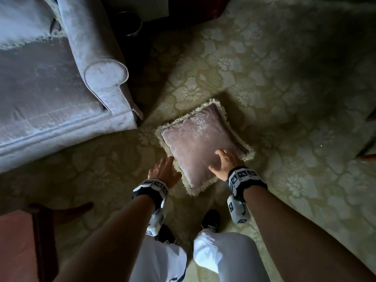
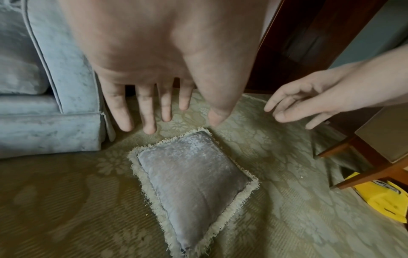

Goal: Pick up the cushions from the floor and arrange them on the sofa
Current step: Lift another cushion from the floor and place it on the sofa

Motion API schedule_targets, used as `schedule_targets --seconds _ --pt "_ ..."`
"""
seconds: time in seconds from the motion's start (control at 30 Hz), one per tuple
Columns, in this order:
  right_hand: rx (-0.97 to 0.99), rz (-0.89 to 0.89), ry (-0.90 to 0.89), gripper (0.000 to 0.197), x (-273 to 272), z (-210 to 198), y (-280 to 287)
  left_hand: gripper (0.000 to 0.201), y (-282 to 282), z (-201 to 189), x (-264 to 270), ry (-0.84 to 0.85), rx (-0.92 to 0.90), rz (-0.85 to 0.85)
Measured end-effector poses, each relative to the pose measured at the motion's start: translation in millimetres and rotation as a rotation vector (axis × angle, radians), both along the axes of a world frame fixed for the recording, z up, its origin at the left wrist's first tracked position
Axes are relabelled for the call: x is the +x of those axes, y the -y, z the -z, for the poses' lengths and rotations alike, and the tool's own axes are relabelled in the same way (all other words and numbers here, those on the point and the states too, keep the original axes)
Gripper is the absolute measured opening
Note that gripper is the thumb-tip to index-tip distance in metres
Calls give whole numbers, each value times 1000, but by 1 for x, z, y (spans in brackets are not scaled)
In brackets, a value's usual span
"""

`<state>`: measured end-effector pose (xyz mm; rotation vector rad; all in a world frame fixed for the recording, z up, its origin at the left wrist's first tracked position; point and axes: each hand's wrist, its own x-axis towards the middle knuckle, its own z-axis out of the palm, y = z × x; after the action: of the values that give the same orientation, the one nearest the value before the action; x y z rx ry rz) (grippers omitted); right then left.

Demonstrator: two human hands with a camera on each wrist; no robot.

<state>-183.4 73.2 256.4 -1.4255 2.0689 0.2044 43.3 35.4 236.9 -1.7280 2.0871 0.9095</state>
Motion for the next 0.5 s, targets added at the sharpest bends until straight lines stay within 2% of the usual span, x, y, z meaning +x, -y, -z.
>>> schedule_targets --seconds 0.33,0.5 --pt "60 61 -58 83 -87 179 62 83 45 199 -53 -35 14 -112" --pt "71 128 -29 110 -132 276 95 93 63 296 -62 -18 56 -180"
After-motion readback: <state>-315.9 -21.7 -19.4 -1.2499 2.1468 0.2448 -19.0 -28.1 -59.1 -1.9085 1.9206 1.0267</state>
